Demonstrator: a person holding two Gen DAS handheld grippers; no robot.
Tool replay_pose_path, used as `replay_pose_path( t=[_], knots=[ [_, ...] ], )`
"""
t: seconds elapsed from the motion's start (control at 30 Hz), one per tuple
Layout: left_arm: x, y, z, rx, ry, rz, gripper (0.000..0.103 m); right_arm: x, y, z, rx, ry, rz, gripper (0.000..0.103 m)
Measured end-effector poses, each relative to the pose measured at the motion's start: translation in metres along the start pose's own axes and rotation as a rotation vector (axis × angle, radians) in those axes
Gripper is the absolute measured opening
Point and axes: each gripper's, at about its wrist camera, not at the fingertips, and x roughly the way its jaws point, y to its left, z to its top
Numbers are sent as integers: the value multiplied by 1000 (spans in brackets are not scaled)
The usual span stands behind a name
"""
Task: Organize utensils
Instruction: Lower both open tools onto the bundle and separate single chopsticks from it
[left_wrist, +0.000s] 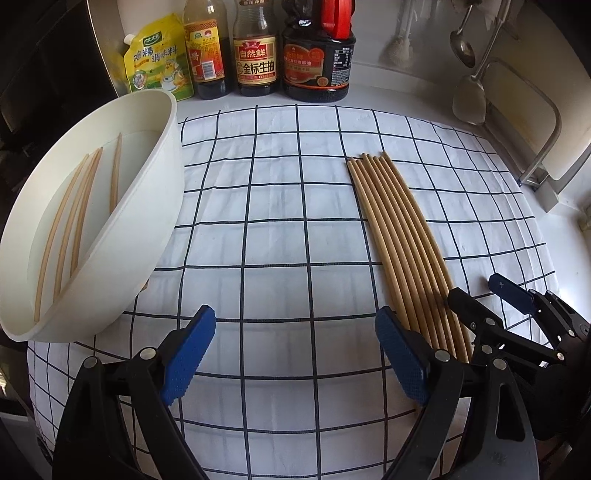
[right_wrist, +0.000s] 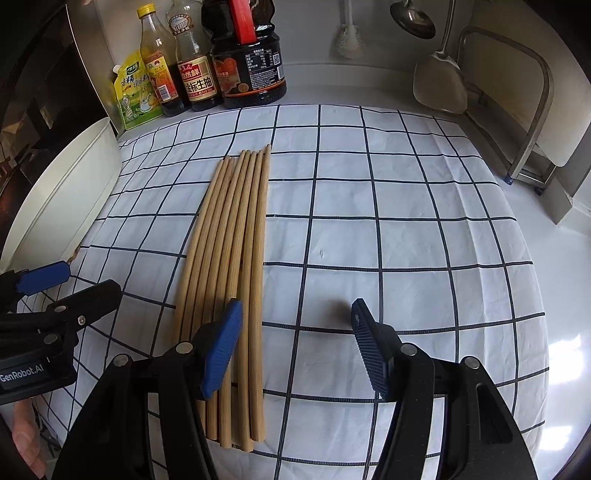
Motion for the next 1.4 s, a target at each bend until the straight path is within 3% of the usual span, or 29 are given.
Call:
replay_pose_path(
  t=[0.67, 1.23, 1.4],
  knots=[
    [10, -10, 0, 13, 10, -7, 87, 5, 4, 0, -84, 14, -44, 59],
    [27, -30, 0, 50, 32, -14, 87, -2, -24, -6, -49, 4, -68, 59],
    [29, -27, -3, 41, 25, -14, 92, -1, -24, -5, -45, 1, -66, 59]
  ],
)
